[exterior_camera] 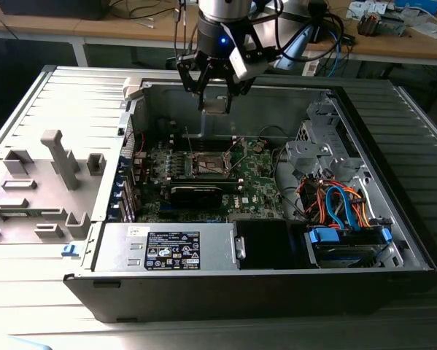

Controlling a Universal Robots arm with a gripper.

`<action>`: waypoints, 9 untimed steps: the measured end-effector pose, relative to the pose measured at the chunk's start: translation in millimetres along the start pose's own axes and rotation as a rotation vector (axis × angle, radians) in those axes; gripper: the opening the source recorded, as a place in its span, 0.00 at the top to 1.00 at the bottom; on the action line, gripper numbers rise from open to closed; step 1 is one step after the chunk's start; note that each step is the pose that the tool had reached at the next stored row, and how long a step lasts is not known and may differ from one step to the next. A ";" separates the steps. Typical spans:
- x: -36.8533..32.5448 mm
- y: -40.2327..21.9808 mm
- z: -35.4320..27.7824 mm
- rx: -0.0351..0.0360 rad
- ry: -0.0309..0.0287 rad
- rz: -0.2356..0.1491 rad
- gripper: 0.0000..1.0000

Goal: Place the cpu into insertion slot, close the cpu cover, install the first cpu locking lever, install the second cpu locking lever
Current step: 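Place the cpu into insertion slot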

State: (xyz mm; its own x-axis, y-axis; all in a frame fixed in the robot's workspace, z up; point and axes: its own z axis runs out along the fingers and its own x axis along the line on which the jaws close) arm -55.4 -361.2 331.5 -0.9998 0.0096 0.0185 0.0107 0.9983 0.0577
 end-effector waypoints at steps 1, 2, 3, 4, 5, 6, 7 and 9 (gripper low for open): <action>0.0 -0.1 0.2 0.0004 0.0002 0.000 0.45; 0.0 -0.1 0.2 0.0004 0.0002 0.000 0.45; 0.0 -0.1 0.3 0.0002 0.0001 0.000 0.45; 0.0 -0.1 0.3 0.0002 0.0001 0.000 0.45; 0.0 -0.1 0.3 0.0002 0.0001 0.000 0.45; 0.0 -0.1 0.3 0.0002 0.0000 0.001 0.45; 0.0 -0.1 0.3 0.0002 0.0000 0.001 0.45; 0.0 -0.1 0.4 0.0002 0.0000 0.002 0.45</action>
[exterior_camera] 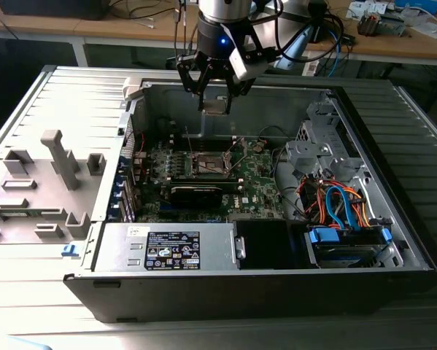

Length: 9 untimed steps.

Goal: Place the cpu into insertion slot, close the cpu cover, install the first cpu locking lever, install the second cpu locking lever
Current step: 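Place the cpu into insertion slot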

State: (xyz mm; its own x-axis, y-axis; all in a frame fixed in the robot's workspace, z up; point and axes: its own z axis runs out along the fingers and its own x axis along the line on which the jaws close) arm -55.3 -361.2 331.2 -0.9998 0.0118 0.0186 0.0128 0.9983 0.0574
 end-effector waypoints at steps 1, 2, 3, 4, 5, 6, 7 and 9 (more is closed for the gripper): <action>0.0 0.0 0.4 0.0000 0.0000 0.000 0.45; 0.0 -0.1 0.8 0.0001 0.0000 0.001 0.45; 0.0 0.0 0.9 0.0000 -0.0001 0.001 0.45; 0.0 -0.1 0.9 0.0000 -0.0001 0.002 0.45; 0.0 -0.1 1.1 -0.0001 -0.0001 0.002 0.45; 0.0 -0.1 1.3 0.0000 -0.0002 0.003 0.45; 0.0 -0.1 1.3 0.0000 -0.0002 0.003 0.45; 0.0 -0.1 1.8 -0.0001 -0.0003 0.006 0.45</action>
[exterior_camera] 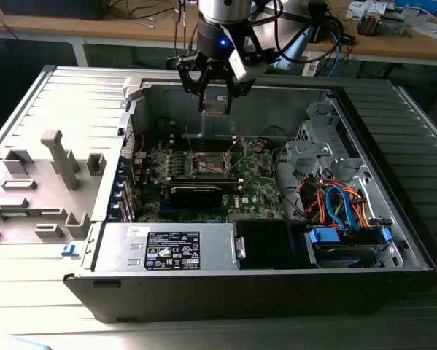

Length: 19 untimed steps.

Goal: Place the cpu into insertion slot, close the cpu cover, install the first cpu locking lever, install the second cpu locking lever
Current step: 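Place the cpu into insertion slot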

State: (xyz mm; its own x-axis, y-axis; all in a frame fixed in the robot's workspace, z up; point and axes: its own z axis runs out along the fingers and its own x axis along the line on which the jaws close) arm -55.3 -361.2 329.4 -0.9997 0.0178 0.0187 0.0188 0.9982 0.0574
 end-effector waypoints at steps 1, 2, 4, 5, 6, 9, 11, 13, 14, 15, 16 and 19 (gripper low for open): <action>0.0 0.0 0.0 0.0000 -0.0001 0.000 0.45; 0.0 0.0 0.0 0.0000 0.0000 0.000 0.45; 0.0 0.0 0.0 0.0000 -0.0001 0.001 0.45; 0.0 -0.1 1.5 -0.0001 -0.0004 0.005 0.45; -0.1 -0.2 3.1 -0.0002 -0.0005 0.007 0.45; -0.1 -0.2 3.1 -0.0002 -0.0005 0.007 0.45; -0.1 -0.2 3.2 -0.0001 -0.0005 0.007 0.45; -0.1 -0.2 3.4 -0.0002 -0.0007 0.009 0.45; -0.1 -0.2 3.4 -0.0002 -0.0006 0.011 0.45; 0.0 -0.2 3.4 -0.0003 -0.0007 0.013 0.45; 0.0 -0.2 3.5 -0.0002 -0.0009 0.015 0.45; -0.1 -0.2 3.6 -0.0005 -0.0016 0.027 0.45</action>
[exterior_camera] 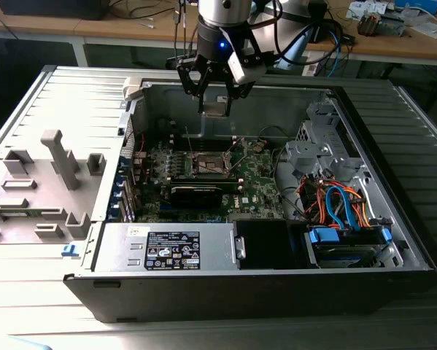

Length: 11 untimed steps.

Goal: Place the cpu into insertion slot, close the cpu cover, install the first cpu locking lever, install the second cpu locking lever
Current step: 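Place the cpu into insertion slot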

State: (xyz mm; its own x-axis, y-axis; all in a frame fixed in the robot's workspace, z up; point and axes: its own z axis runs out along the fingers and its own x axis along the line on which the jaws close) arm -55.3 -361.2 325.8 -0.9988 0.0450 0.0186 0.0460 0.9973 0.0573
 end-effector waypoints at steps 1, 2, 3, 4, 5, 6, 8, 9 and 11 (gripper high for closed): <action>0.0 0.0 0.1 -0.0001 -0.0004 0.007 0.45; 0.0 0.0 0.1 -0.0003 -0.0007 0.012 0.45; 0.0 0.0 0.1 -0.0003 -0.0010 0.017 0.45; 0.0 0.0 0.2 -0.0004 -0.0012 0.020 0.45; 0.0 0.0 0.2 -0.0006 -0.0014 0.023 0.45; 0.0 0.0 0.2 -0.0006 -0.0015 0.026 0.45; 0.0 0.0 0.3 -0.0006 -0.0017 0.029 0.45; 0.0 0.0 0.3 -0.0007 -0.0019 0.032 0.45; 0.0 0.0 0.4 -0.0007 -0.0021 0.036 0.45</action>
State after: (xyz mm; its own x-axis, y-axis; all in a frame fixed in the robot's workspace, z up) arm -55.3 -361.2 325.3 -0.9965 0.0811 0.0186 0.0821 0.9950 0.0573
